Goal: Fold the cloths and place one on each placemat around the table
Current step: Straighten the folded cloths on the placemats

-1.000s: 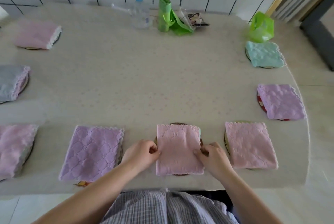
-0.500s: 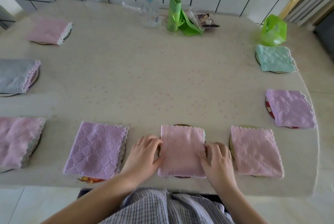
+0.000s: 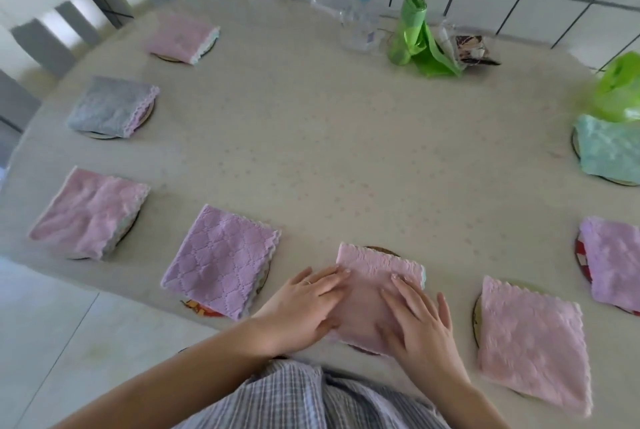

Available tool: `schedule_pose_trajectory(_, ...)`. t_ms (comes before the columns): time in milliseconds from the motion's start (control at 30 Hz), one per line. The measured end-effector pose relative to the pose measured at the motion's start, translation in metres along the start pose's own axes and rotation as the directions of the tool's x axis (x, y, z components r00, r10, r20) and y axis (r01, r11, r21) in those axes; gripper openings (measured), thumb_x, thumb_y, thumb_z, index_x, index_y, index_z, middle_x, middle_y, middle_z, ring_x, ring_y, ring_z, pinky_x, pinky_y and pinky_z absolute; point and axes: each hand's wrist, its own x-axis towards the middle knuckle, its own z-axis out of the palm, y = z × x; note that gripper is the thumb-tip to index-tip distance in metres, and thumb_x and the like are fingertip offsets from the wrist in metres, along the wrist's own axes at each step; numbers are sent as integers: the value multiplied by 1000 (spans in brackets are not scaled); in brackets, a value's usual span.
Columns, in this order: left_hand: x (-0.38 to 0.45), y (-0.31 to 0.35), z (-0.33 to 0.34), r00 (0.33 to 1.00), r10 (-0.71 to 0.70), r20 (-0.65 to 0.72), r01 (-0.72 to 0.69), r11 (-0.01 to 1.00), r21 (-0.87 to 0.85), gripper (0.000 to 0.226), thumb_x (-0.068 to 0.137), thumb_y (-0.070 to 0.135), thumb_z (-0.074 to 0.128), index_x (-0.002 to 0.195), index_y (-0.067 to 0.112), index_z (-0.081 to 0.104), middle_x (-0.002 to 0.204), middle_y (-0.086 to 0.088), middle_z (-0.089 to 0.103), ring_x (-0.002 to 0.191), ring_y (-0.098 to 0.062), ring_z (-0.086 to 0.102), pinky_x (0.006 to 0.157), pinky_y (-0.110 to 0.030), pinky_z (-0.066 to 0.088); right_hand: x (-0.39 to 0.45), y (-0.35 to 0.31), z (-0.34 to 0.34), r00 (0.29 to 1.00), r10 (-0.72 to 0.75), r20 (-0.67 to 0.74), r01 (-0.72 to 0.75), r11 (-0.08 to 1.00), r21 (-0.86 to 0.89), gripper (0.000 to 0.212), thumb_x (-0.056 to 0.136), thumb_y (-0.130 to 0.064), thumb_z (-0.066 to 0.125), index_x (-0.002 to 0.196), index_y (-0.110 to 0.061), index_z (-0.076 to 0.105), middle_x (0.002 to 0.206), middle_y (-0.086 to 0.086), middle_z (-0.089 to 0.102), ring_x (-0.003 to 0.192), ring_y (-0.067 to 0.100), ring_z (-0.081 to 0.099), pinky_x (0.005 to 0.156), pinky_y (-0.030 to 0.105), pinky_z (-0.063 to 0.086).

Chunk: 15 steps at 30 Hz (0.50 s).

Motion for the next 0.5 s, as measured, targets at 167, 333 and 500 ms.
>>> schedule_pose_trajectory(167, -29, -29, -27, 968, -119, -220, 60, 964, -257, 31, 91, 26, 51, 118, 19, 62, 121, 6, 61, 113, -13, 54, 98, -28, 41, 12, -15, -18, 992, -20, -126, 39, 989, 145, 29, 75, -29, 53, 100, -29, 68, 109, -33, 49, 104, -2, 47, 103, 29, 33)
schedule_pose_trajectory(333, -95, -101, -45, 769, -495, -404, 341, 853, -396, 23, 83, 22, 64, 105, 21, 67, 107, 8, 62, 95, -14, 61, 78, -22, 45, 34, -91, -23, 1000, -8, 21, 0, 922, 388, 17, 88, -21, 60, 92, -36, 67, 86, -29, 63, 85, -10, 58, 69, 4, 40)
schedule_pose_trajectory(500, -142, -173, -46, 695, -686, -213, 613, 721, -324, 38, 80, 35, 69, 112, 17, 60, 109, -1, 56, 101, -22, 57, 83, -34, 46, 58, -165, 14, 947, 134, 292, -235, 907, 348, 14, 90, -36, 54, 98, -30, 63, 92, -20, 66, 84, -2, 60, 75, 20, 49)
